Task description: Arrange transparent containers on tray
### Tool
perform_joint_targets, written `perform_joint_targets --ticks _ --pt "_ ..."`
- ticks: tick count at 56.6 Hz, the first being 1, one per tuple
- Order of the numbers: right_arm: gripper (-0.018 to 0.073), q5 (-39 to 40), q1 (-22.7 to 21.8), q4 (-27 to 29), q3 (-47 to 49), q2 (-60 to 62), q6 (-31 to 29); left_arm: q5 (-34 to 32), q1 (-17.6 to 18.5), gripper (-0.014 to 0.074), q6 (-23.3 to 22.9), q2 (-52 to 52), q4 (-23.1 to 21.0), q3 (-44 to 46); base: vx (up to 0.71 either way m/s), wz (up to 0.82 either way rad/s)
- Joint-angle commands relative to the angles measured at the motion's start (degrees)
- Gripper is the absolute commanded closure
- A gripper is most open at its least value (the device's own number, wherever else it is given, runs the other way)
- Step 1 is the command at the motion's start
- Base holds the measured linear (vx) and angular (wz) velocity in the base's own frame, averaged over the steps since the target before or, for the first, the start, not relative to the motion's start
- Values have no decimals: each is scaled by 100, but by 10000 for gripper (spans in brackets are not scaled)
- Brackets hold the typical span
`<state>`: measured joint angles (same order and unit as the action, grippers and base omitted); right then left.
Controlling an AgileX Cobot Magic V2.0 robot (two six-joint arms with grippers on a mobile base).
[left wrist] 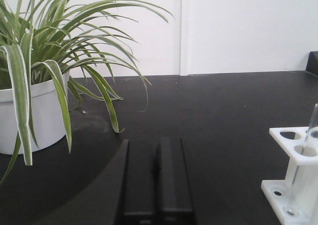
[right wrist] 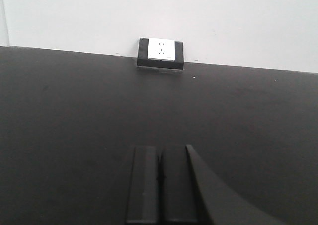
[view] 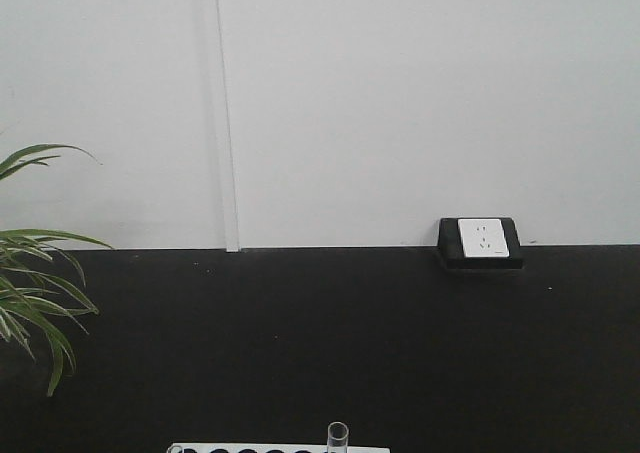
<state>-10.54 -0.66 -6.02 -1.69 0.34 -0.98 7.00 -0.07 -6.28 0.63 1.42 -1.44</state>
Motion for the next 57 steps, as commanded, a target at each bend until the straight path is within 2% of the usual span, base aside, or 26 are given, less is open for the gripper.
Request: perform_joint_targets --ticks 1,46,57 --pt "571 473 10 -44 -55 -101 -49 -484 -4 603 -6 76 -47 -215 0 0" --pt "571 473 10 -44 -55 -101 -49 -484 -4 603 -6 76 -47 -215 0 0" --pt "571 635 10 -15 -55 -101 -25 -662 -4 603 12 76 -46 -215 0 0"
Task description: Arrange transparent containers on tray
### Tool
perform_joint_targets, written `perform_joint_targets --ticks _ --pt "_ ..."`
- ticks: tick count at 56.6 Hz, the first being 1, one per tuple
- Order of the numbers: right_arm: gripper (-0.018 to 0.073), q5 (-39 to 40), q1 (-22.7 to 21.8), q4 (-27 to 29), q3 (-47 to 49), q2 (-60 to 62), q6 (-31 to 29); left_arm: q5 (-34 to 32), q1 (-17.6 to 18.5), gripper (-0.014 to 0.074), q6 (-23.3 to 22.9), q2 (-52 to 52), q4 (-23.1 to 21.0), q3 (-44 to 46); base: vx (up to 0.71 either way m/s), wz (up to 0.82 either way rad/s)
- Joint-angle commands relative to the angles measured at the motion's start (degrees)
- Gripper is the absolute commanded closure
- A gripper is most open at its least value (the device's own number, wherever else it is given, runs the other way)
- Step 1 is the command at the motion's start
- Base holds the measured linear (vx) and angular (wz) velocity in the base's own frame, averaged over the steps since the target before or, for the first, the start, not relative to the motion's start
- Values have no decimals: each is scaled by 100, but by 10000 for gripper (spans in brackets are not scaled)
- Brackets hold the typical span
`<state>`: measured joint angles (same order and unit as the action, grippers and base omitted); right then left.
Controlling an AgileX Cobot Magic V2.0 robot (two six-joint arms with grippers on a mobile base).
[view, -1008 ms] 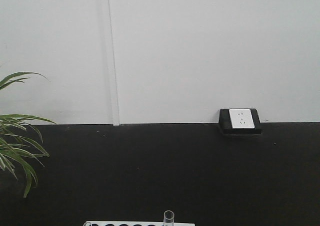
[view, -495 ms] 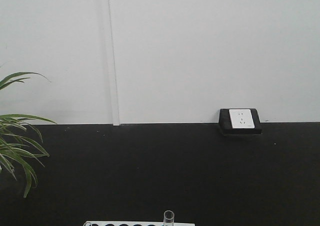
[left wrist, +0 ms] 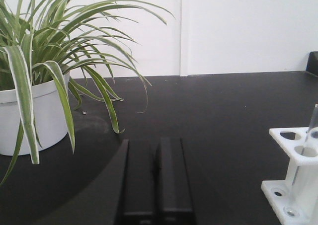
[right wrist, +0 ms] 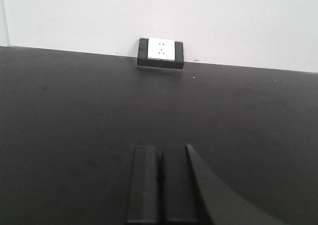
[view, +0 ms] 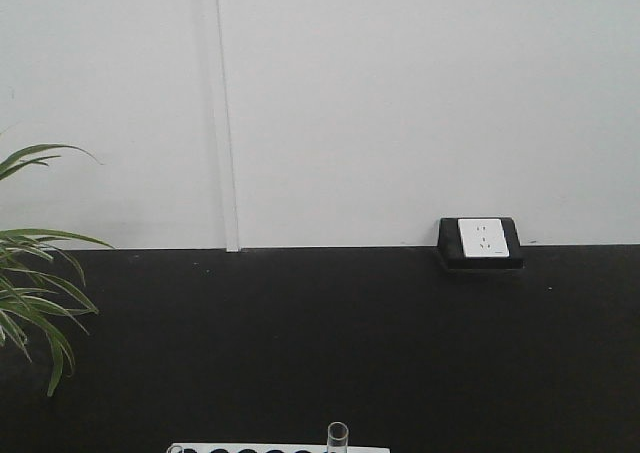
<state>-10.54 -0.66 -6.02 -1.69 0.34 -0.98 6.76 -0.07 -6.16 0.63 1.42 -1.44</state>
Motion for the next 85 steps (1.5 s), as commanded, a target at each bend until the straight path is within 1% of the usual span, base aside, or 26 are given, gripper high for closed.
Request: perform_joint_targets --ticks 1,8,16,22,28,30,34,38,45,48,54,58,62,67,78,85 --pt "571 698 10 9 -55 -101 -10 -638 -4 603 1 76 -46 -215 0 0" --pt "571 1329 10 299 -55 -101 161 -772 -4 603 1 76 -46 -215 0 0" --pt "571 1871 10 320 -55 -101 162 -862 -4 603 -6 76 -46 -188 0 0" --pt "571 2149 10 320 -55 -101 156 -1144 -4 603 -6 76 -46 -176 0 0" --pt "571 2328 10 320 -36 -101 162 -1762 -4 603 -14 76 -46 -95 0 0" --pt "571 2339 10 324 7 -101 167 -1877 -4 603 -5 76 -46 -19 0 0" --pt "571 2159 10 344 273 -101 182 -1784 -4 603 25 76 -41 310 0 0" --pt "571 1702 10 344 784 -172 228 -1559 -4 603 81 26 -21 738 0 0" --pt "571 603 10 326 2006 -667 222 -977 -4 603 438 -410 5 1906 0 0" --pt "571 220 10 247 2370 -918 198 -747 -4 603 616 -753 10 2382 0 0" --pt "571 -242 10 65 2928 -1528 98 -370 -4 603 953 -1380 10 3169 0 0" --pt "571 -229 10 31 3086 -1932 98 -308 -4 603 1039 -1837 -3 3509 0 0" --pt "571 -97 10 44 3099 -2240 98 -407 -4 603 1039 -2187 -3 3649 0 0" --pt "569 98 10 60 3094 -2561 98 -641 -4 603 1026 -2570 -61 3656 0 0" --pt "566 345 10 242 3094 -3101 98 -544 -4 599 1026 -3178 -55 3641 0 0" --pt "562 391 10 458 3094 -3303 98 -544 -4 573 1026 -3486 -49 3641 0 0"
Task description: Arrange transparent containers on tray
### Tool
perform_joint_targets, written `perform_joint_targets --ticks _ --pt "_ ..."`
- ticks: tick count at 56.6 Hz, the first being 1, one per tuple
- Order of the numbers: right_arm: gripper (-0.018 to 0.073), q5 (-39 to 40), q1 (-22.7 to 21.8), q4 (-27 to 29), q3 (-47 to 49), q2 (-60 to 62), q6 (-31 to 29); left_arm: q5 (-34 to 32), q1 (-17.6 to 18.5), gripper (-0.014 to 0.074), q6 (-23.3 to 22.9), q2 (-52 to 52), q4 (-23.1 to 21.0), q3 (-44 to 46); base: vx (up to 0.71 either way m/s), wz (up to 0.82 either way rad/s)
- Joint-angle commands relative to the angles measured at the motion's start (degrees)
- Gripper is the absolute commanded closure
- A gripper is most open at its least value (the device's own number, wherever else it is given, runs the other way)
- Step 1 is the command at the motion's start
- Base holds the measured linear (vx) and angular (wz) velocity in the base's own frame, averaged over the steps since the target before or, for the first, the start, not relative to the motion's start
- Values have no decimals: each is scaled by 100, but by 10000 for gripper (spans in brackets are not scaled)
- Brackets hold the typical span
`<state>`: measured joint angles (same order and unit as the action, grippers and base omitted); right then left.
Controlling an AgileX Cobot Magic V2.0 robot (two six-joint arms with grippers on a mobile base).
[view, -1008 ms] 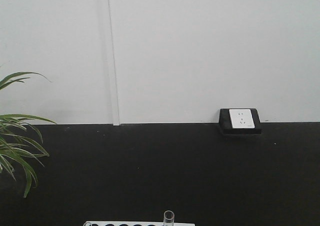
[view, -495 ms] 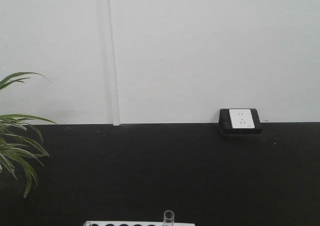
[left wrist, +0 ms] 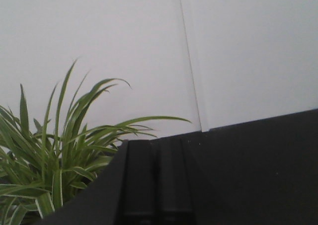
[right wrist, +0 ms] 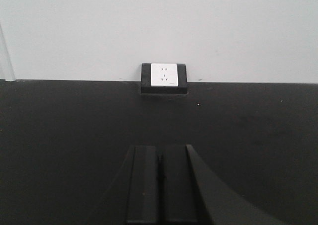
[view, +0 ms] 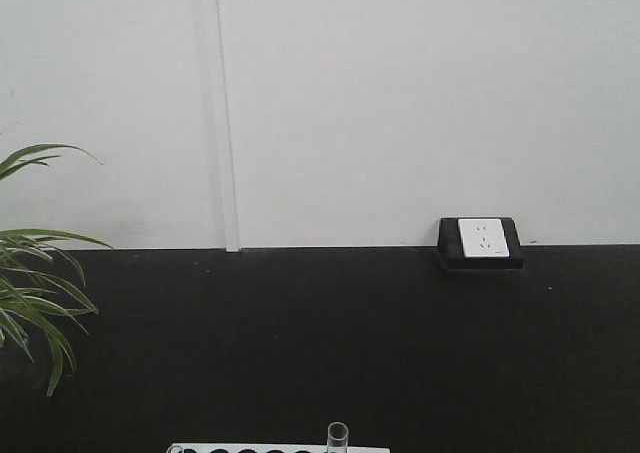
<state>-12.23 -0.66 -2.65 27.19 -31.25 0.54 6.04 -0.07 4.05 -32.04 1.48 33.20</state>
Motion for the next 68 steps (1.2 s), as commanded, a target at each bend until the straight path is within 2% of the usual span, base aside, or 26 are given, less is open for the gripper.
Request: perform_joint_targets --ticks 1,13,29,35,42,55,68 --pt "561 560 10 146 205 -154 -54 -472 -4 568 5 -250 -54 178 0 0" --pt "543 538 10 265 205 -208 -54 -412 2 446 5 -719 -54 72 0 0" --pt "462 377 10 265 205 -208 -54 -604 159 234 -1 -1002 -62 -730 0 0" --pt "393 204 10 265 205 -208 -54 -668 388 182 -2 -995 -250 -983 0 0" --pt "300 94 10 265 205 -208 -54 -684 826 156 6 -995 -565 -1162 0 0" --pt "125 87 10 265 205 -208 -54 -662 1649 156 6 -1007 -558 -1185 0 0" --pt "79 87 10 265 205 -208 -54 -883 2231 156 6 -1563 -558 -1185 0 0"
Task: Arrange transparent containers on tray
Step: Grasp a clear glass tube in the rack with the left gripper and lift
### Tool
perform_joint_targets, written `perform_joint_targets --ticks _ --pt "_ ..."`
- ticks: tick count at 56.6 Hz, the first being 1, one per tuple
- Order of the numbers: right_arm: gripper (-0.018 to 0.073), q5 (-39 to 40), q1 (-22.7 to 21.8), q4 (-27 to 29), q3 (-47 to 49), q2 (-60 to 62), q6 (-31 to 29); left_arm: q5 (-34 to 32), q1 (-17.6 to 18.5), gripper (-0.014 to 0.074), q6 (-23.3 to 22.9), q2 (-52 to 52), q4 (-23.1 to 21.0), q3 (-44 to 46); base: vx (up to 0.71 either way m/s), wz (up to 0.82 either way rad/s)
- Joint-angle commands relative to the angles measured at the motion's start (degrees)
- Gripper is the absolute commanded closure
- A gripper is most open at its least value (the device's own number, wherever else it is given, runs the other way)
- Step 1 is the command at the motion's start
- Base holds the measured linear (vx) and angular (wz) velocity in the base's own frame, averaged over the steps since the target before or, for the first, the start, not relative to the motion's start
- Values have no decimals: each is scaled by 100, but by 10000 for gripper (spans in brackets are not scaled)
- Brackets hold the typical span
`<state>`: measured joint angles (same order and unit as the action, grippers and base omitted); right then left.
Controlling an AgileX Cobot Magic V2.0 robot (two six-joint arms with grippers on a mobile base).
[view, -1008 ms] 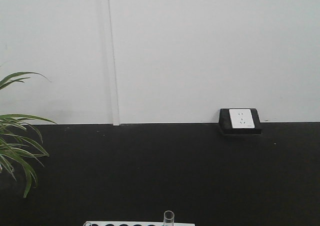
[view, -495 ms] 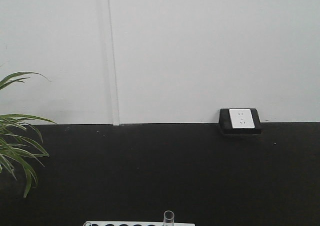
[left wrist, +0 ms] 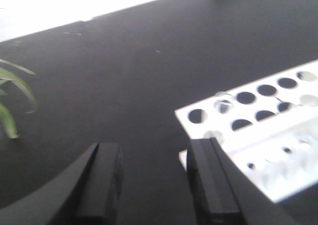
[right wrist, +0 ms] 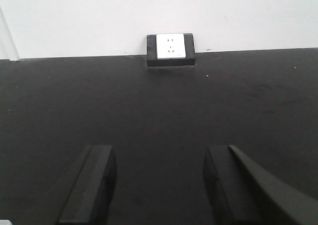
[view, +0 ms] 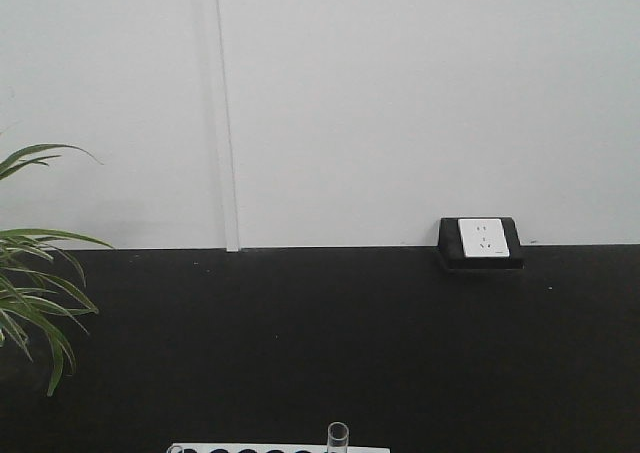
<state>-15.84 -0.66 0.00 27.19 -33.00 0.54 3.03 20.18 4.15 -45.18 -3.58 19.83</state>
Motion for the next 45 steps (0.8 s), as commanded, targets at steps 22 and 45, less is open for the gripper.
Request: perform_joint_targets --ticks 22,45 --pt "79 449 10 0 205 -33 -54 -1813 930 156 -108 -1580 -58 151 0 0" --pt "79 449 10 0 205 -33 -54 -3462 954 156 -795 -2558 -38 157 0 0"
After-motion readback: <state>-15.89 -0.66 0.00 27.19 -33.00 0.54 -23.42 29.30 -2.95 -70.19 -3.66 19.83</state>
